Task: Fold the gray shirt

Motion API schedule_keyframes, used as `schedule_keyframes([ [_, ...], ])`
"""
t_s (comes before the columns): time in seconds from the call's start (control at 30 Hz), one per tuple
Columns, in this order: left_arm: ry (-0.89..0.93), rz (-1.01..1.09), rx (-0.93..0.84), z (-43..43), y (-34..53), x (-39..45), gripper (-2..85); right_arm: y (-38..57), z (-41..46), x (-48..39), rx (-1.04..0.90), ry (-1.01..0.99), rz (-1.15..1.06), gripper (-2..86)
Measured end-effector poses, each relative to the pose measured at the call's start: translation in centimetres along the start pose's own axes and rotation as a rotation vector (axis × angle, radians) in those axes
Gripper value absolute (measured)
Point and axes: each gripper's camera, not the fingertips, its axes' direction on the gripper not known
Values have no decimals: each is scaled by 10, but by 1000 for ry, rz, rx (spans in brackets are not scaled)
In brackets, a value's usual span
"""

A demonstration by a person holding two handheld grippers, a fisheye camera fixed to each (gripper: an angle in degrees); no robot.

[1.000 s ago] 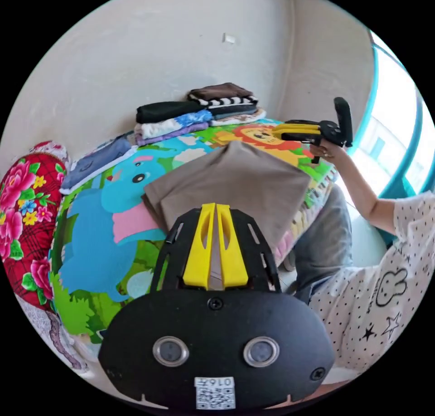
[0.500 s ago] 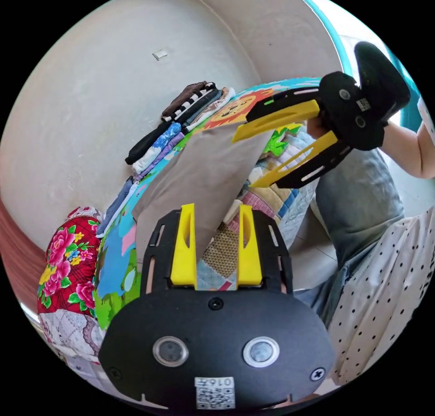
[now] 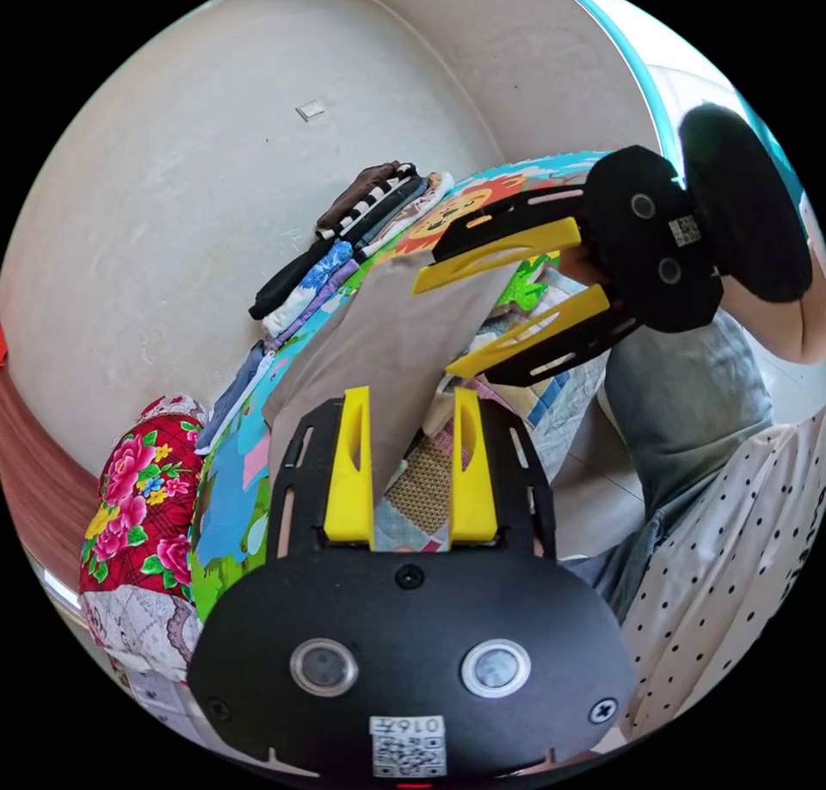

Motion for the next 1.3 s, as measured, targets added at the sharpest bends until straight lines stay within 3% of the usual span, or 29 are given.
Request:
schedule_keyframes([
  [0.2,-2,-1,2,1,7,9,134,13,1,-2,-3,-48,-3,124],
  [0.47,-54,17,9,11,5,17,134,22,-3,44,7,-96,186,12],
  [0.7,-280,172,-136,56,-14,30,125,30,-9,62,28,-142,178,3],
  [0.83,-375,229,-284,89,-9,30,64,35,-13,58,26,-117,141,4],
  [0.9,-328,231,-267,94,-1,23,4,39,-12,58,16,-128,142,7],
  [1.1,-19,30,-205,86,-10,-35,-9,40,-16,39,56,-127,114,77],
  [1.3,71,-36,-178,88,-15,-67,-9,6,14,18,21,-45,88,130],
])
